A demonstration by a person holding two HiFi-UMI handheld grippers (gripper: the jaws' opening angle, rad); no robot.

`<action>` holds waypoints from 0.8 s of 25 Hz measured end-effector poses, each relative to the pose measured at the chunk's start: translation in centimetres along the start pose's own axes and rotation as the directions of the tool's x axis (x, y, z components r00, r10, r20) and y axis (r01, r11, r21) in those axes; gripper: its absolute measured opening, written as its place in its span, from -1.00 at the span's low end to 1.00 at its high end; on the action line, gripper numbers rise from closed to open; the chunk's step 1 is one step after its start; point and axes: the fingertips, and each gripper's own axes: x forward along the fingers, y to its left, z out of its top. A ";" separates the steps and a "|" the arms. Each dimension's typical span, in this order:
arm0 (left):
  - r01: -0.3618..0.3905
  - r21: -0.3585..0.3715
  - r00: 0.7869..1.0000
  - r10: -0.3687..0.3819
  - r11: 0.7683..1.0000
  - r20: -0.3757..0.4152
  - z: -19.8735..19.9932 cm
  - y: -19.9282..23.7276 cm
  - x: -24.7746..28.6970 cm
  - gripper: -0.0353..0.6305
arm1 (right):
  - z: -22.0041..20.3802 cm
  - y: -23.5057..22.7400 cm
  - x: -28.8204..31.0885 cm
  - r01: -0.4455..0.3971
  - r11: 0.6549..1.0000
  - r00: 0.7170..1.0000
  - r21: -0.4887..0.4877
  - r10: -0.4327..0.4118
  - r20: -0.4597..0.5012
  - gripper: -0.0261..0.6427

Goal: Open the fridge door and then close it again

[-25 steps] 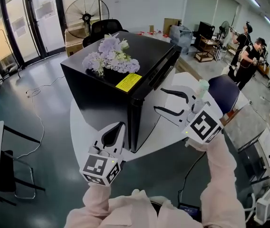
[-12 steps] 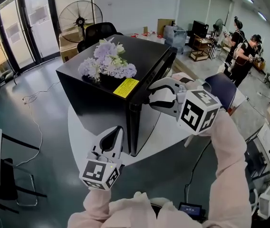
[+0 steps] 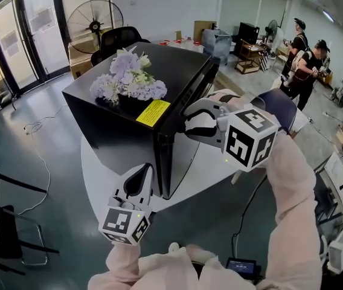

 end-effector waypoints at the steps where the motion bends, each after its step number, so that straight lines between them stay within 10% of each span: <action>1: -0.002 -0.002 1.000 0.002 1.000 -0.002 -0.1 0.0 0.0 -0.86 | 0.0 0.1 0.0 0.002 1.000 1.000 0.004 -0.002 0.006 -0.55; 20: -0.108 -0.037 0.994 0.107 0.993 -0.030 -0.6 -2.8 -1.3 -0.86 | 0.0 0.1 -0.8 0.098 0.995 0.994 0.005 -0.098 0.047 -0.56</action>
